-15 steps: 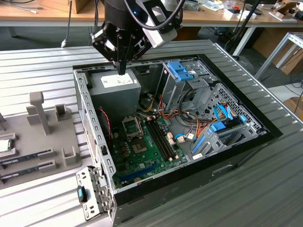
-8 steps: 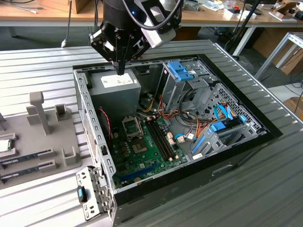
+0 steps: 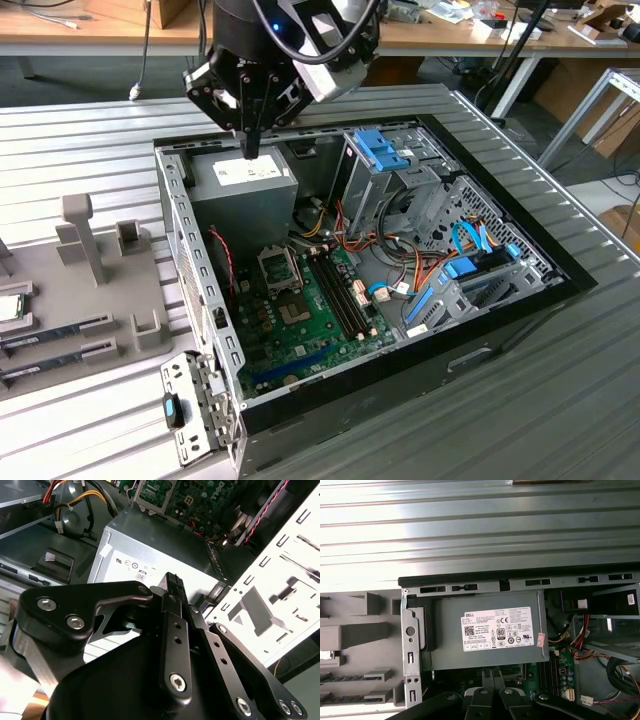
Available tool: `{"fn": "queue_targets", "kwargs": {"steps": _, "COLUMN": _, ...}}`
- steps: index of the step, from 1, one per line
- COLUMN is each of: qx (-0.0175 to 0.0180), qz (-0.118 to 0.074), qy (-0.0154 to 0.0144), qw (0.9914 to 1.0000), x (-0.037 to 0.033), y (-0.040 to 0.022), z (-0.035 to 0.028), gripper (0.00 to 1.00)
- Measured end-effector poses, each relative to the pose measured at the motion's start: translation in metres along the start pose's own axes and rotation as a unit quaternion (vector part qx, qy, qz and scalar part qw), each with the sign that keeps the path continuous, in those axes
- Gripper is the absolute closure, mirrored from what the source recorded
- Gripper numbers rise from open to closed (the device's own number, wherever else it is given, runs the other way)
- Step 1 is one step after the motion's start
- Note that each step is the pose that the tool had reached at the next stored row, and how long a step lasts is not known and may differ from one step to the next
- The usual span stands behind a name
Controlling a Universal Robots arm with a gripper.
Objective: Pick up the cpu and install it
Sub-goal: 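Reach for the cpu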
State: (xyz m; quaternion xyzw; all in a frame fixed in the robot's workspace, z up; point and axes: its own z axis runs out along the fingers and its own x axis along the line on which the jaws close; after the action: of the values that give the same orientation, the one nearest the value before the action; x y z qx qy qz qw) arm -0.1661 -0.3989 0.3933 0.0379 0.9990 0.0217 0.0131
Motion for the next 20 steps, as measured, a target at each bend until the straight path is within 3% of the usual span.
{"fn": "queue_targets", "kwargs": {"steps": 20, "qx": 0.0000, "qz": 0.000, "qy": 0.0000, "qw": 1.00000, "x": 0.0077, "y": -0.0006, "z": -0.0002, "gripper": 0.89}}
